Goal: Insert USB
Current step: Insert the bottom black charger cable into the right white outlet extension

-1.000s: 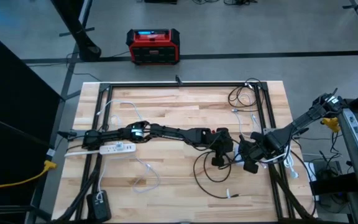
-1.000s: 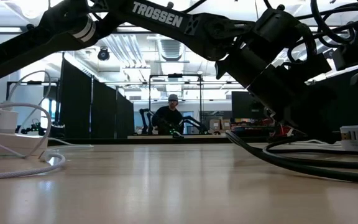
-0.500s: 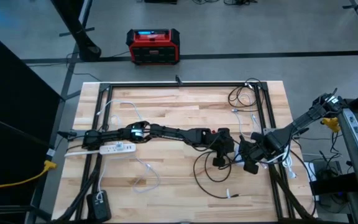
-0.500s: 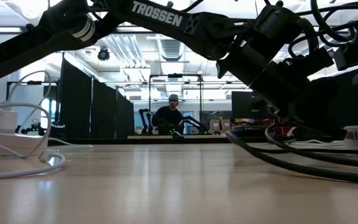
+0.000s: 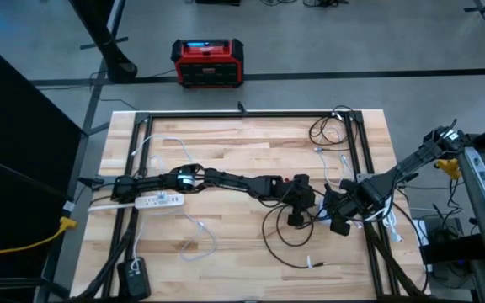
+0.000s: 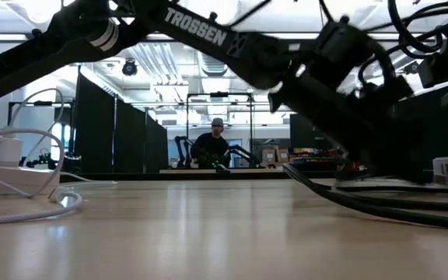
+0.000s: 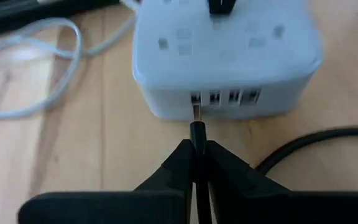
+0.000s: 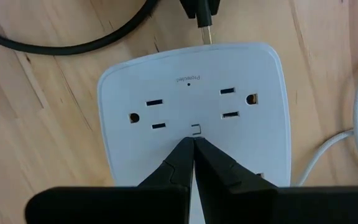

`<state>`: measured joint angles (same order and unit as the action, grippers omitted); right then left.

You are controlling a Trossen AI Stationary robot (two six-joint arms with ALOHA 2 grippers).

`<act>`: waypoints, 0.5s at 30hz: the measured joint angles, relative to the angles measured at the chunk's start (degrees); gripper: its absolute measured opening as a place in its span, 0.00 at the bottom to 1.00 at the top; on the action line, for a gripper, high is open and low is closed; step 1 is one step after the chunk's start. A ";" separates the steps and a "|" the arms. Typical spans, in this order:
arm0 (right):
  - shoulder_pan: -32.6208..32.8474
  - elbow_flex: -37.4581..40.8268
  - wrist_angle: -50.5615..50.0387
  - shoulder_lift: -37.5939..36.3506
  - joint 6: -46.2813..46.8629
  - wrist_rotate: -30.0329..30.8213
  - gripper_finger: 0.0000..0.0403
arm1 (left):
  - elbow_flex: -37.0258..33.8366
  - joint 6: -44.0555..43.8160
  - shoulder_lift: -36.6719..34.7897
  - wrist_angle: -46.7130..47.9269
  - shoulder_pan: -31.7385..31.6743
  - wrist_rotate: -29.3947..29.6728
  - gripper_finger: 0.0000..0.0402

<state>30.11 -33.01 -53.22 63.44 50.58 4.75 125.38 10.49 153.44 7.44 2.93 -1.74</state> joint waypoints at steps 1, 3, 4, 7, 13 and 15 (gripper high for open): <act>0.00 0.00 0.01 0.00 -0.02 0.00 0.00 | -0.78 -0.18 0.01 -1.25 0.03 0.45 0.05; 0.00 0.00 -0.01 0.02 -0.04 0.02 0.00 | -1.95 -0.44 0.00 -3.22 0.08 0.81 0.05; 0.00 0.00 -0.01 0.02 -0.04 0.02 0.00 | -2.46 -0.46 -0.02 -4.21 0.08 0.81 0.05; 0.00 0.00 -0.04 0.02 -0.04 0.03 0.00 | -3.81 -0.50 -0.09 -6.53 0.12 0.97 0.05; 0.00 0.00 -0.05 0.02 -0.04 0.11 0.00 | -3.53 -0.03 -0.16 -6.92 0.14 1.39 0.05; 0.00 0.00 -0.01 0.02 -0.04 0.19 0.00 | -3.51 0.95 -0.57 -6.80 0.21 2.37 0.05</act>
<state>30.11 -33.01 -53.23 63.46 50.54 4.94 121.86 11.45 152.87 0.64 3.13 0.63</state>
